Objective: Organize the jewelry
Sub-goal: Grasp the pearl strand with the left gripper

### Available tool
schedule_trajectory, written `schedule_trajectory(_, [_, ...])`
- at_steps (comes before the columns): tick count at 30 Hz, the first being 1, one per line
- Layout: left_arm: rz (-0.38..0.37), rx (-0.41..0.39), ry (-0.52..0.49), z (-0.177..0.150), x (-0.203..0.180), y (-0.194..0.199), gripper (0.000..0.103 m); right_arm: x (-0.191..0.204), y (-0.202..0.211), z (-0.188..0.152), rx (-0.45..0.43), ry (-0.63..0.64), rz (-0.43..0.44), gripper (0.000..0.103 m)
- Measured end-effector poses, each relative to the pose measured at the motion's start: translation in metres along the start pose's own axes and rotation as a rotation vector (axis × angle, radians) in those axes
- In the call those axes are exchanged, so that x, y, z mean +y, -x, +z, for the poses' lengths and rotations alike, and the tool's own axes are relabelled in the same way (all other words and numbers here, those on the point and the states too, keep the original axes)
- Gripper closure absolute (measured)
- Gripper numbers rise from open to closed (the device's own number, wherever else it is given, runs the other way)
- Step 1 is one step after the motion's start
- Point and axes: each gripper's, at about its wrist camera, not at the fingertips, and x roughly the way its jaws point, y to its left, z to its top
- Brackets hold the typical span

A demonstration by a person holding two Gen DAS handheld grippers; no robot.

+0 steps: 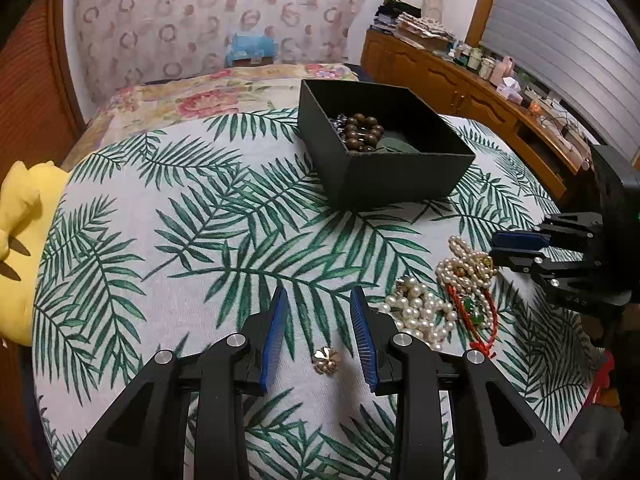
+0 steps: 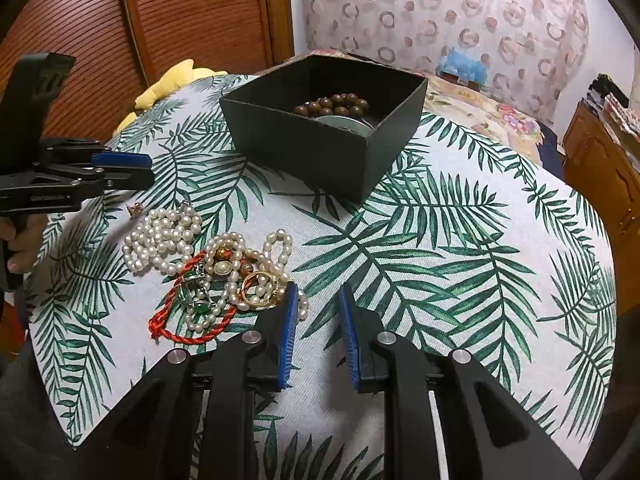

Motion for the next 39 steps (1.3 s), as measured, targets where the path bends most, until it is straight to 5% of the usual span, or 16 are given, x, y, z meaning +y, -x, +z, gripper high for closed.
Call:
schedule_trajectory(9, [-0.029, 0.006, -0.019, -0.003, -0.013, -0.003, 0.073, 0.004, 0.000, 0.002, 0.025, 0.023, 0.002, 0.081])
schedule_trajectory(12, [-0.035, 0.008, -0.028, -0.002, -0.017, -0.004, 0.073, 0.003, 0.000, 0.001, 0.019, 0.044, -0.048, 0.098])
schedule_trajectory(16, [-0.040, 0.017, -0.042, -0.001, -0.020, -0.007, 0.073, -0.012, 0.002, 0.001, 0.004, -0.007, -0.104, 0.098])
schedule_trajectory(35, [-0.026, 0.108, -0.166, 0.004, -0.034, -0.019, 0.076, -0.020, 0.016, 0.005, -0.065, -0.047, -0.077, 0.098])
schedule_trajectory(39, [-0.018, 0.112, -0.193, 0.005, -0.037, -0.026, 0.086, -0.018, 0.020, 0.007, -0.079, -0.048, -0.066, 0.098])
